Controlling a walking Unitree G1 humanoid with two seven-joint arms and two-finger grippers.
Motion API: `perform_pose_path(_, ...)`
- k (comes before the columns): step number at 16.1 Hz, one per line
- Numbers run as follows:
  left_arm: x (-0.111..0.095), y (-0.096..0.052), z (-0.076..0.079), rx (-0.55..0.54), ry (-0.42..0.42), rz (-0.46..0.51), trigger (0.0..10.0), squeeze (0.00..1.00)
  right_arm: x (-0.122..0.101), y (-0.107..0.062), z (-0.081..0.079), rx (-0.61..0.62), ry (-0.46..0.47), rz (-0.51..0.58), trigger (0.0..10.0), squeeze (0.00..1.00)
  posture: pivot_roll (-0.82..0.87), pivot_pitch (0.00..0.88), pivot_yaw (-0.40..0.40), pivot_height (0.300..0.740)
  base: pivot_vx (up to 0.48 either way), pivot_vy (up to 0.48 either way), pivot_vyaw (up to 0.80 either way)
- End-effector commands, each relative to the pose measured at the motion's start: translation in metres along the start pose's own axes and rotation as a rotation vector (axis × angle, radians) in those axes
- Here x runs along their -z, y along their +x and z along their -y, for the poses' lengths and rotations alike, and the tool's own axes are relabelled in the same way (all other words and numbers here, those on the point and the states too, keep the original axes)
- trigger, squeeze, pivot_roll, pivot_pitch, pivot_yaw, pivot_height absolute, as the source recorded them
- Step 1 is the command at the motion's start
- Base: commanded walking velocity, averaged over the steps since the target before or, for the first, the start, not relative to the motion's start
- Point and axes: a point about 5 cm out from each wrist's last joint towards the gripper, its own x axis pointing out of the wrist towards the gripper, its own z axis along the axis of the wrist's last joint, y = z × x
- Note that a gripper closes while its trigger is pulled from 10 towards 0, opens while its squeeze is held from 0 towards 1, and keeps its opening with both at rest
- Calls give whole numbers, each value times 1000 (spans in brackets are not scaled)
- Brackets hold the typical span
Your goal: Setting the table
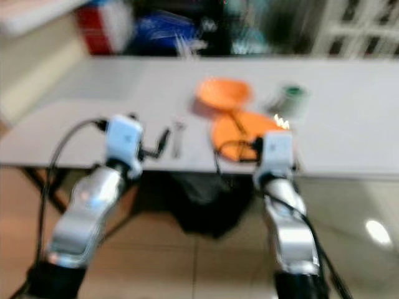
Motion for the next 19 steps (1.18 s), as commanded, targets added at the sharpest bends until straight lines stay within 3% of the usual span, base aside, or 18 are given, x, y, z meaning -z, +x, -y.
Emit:
perform_pose_path(1, 4, 0, -3, -8, 1, -18, 10000, 0, 1, -3, -5, -26, 11, -3, 10000, 0, -88, 0, 31, 740, 480, 0, -656)
perform_pose_path(3, 5, 0, -4, -12, 1, -21, 10000, 0, 2, -3, -4, -32, 9, -6, 10000, 0, -90, 0, 32, 740, 480, 0, -734)
perform_pose_path(9, 14, 7, -10, -60, -5, -62, 10000, 0, -1, -5, -4, -67, -12, 16, 10000, 0, -110, 0, 46, 740, 468, 0, 0)
perform_pose_path(12, 20, 12, -13, -73, 3, -91, 10000, 0, -4, -6, -6, -92, -14, 27, 10000, 0, -122, 0, 57, 740, 0, 0, 0)
perform_pose_path(17, 45, 16, -24, -47, 66, -231, 10000, 0, -2, -24, -12, -253, -7, 26, 10000, 0, -132, 0, 67, 740, 0, 0, 0)
perform_pose_path(19, 42, 16, -19, -15, 34, -197, 10000, 0, 1, -28, -7, -250, 17, 9, 10000, 0, -132, 0, 64, 740, 0, 0, 0)
